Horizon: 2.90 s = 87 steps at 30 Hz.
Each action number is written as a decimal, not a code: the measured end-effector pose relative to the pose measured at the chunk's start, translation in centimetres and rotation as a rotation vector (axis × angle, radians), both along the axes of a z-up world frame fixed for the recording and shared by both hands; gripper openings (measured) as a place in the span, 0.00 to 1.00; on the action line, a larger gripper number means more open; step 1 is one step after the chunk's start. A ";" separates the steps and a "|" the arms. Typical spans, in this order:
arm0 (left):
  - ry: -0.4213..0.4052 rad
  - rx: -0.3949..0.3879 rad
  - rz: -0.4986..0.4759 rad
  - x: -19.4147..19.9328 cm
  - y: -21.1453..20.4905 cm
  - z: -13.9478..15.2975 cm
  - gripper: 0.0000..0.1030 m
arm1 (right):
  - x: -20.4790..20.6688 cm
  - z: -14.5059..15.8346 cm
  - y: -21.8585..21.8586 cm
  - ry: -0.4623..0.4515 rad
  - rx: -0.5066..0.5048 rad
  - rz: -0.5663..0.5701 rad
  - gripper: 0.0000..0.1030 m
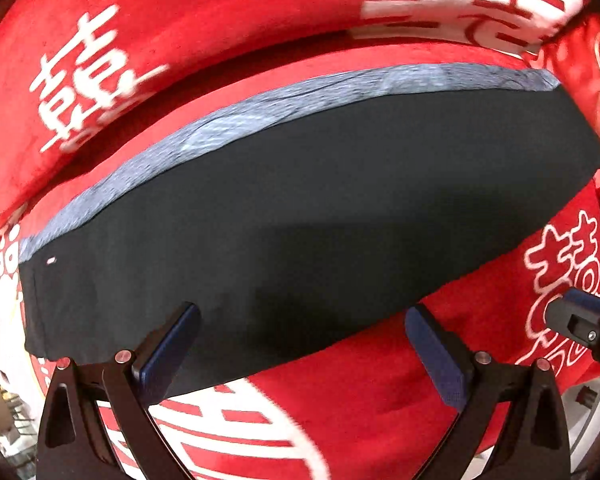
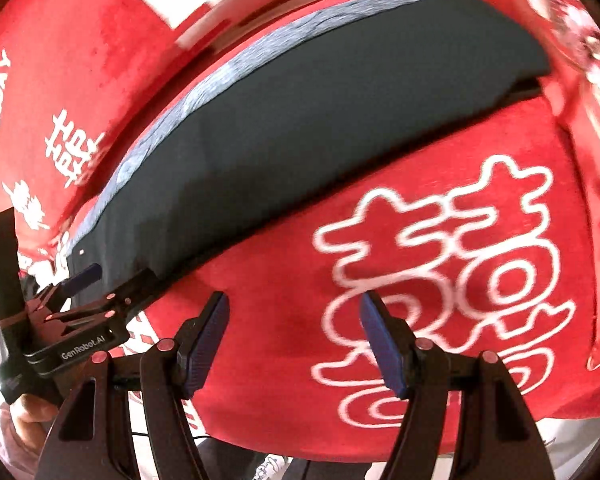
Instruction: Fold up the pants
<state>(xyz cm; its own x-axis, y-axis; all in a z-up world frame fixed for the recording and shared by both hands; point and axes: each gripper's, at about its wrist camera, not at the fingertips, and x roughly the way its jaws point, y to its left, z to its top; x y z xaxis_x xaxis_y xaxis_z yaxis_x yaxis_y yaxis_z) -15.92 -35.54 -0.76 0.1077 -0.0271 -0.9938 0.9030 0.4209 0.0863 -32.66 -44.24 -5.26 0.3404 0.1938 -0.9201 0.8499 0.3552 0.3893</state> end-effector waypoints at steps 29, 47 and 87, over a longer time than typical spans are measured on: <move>-0.009 -0.032 0.027 -4.8 -8.6 -1.8 1.00 | -7.2 -1.7 -9.5 -0.106 -0.103 -0.347 0.12; -0.016 -0.036 0.014 -3.9 -7.4 -2.9 1.00 | -8.6 -3.1 -7.3 -0.281 0.005 -0.410 0.40; 0.123 -0.297 -0.041 -2.4 -5.6 -1.8 0.75 | 2.0 6.4 -6.7 -0.383 -0.390 -0.128 0.13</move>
